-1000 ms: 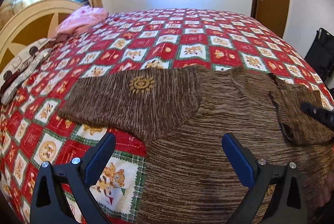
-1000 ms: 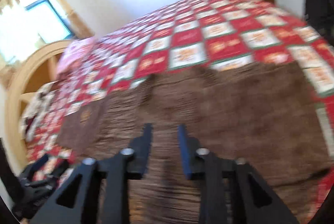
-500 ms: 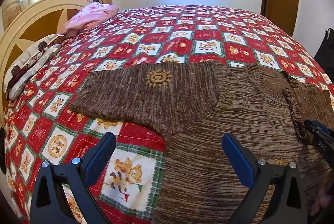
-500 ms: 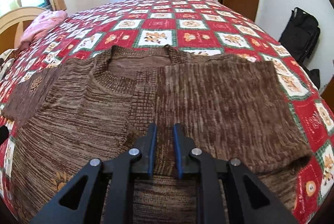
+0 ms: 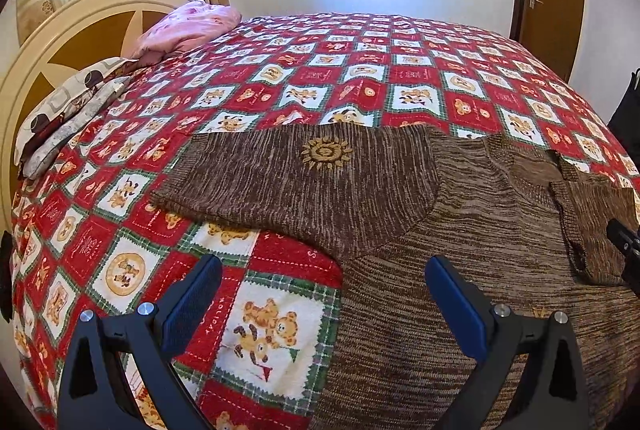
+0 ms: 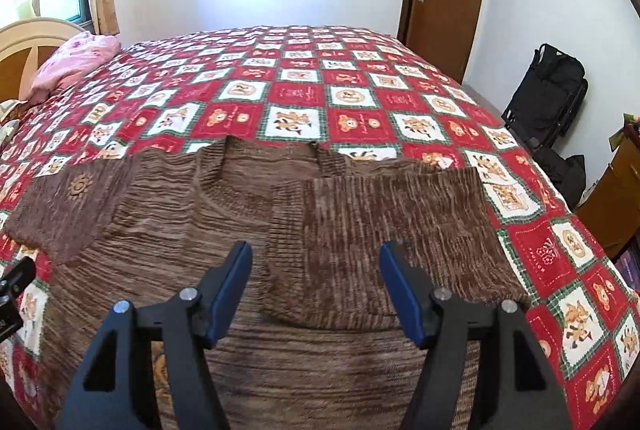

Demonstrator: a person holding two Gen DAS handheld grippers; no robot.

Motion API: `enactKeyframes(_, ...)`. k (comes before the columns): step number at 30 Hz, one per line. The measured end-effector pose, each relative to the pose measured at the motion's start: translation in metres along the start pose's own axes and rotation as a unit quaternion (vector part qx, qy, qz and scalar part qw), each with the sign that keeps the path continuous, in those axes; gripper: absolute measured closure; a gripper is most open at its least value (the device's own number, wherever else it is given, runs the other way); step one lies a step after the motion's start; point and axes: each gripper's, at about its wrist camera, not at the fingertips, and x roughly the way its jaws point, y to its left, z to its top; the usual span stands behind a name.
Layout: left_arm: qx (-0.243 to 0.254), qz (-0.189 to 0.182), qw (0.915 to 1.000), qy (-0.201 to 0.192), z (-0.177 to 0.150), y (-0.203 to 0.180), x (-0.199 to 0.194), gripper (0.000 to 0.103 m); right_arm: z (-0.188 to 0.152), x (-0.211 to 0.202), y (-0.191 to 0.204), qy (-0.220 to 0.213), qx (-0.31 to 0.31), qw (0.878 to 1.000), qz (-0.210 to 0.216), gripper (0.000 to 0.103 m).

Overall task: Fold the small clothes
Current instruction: 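Move the left tool to the cuff of the other sleeve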

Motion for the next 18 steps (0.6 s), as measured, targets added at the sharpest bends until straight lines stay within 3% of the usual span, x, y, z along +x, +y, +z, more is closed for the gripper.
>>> enactKeyframes(10,-0.03,0.017,0.9994,0.002,0.001,0.034,0.002,0.001,-0.001,-0.012,0.033,0.005,-0.021,0.999,0.028,0.033)
enactKeyframes(18,-0.074,0.066,0.995,0.005,0.011,0.089,0.017,0.001,0.0,-0.008,0.06,0.012,-0.043,0.998,0.045,0.033)
